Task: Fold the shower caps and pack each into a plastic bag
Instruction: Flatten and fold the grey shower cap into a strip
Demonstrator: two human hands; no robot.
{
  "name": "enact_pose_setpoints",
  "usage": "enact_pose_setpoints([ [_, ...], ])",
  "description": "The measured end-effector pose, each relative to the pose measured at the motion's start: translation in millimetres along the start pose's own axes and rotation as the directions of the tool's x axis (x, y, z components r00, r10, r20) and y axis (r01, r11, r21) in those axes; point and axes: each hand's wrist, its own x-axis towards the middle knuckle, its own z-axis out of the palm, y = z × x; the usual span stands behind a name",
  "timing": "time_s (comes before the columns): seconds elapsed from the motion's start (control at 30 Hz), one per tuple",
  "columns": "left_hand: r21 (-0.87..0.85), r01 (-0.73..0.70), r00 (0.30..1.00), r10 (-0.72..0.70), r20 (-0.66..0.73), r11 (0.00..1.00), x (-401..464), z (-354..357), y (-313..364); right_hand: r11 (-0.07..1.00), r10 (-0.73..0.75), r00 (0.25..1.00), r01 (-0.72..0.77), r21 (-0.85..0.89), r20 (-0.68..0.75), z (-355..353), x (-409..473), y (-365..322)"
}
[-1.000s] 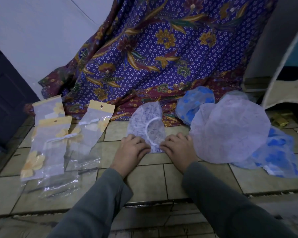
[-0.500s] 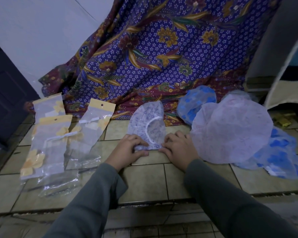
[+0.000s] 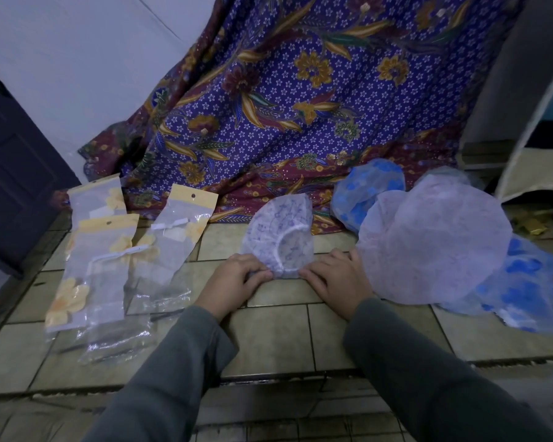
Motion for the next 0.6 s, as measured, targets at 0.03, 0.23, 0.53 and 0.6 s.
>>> enact_pose_setpoints([
  [0.03, -0.006, 0.015, 1.0, -0.015, 0.002, 1.0, 1, -1, 1, 0.999, 0.033, 0.999, -0.033, 0.023, 0.018, -1, 0, -1],
  [0.23, 0.039, 0.112, 0.994, -0.111, -0.012, 0.993, 8, -1, 7, 0.956, 0.257, 0.941, -0.28, 0.084, 0.22, -7, 10, -9],
  [0.53, 0.162, -0.095, 0.991, 0.109, -0.077, 0.982, 4, 6, 4, 0.964, 0.267, 0.949, -0.263, -0.046, 0.169, -7, 15, -22],
  [0.6, 0.209, -0.172, 0.98, 0.188, -0.058, 0.963, 6, 6, 2, 0.969, 0.234, 0.961, -0.219, -0.112, 0.149, -3, 14, -22],
])
